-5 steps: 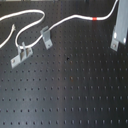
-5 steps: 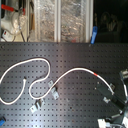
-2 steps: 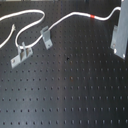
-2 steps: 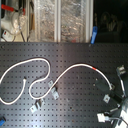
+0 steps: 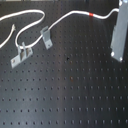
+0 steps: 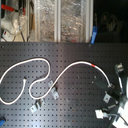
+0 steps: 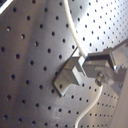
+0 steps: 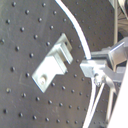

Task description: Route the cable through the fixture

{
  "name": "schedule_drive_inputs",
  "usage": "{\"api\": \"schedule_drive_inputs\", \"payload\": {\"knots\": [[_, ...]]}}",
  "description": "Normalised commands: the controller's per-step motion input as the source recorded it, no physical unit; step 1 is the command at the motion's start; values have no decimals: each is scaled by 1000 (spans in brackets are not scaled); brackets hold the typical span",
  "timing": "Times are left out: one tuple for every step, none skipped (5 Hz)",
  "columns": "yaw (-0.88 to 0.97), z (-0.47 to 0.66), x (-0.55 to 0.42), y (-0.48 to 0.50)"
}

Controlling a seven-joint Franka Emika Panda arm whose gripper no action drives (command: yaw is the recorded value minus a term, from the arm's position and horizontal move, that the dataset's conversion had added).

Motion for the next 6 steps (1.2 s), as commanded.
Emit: {"api": "schedule_drive_inputs", "payload": {"knots": [[0, 0, 11, -6], [303, 8, -346, -83], [0, 21, 0, 0], [-57, 105, -133, -192], [-71, 101, -151, -229], [0, 0, -9, -13]]}}
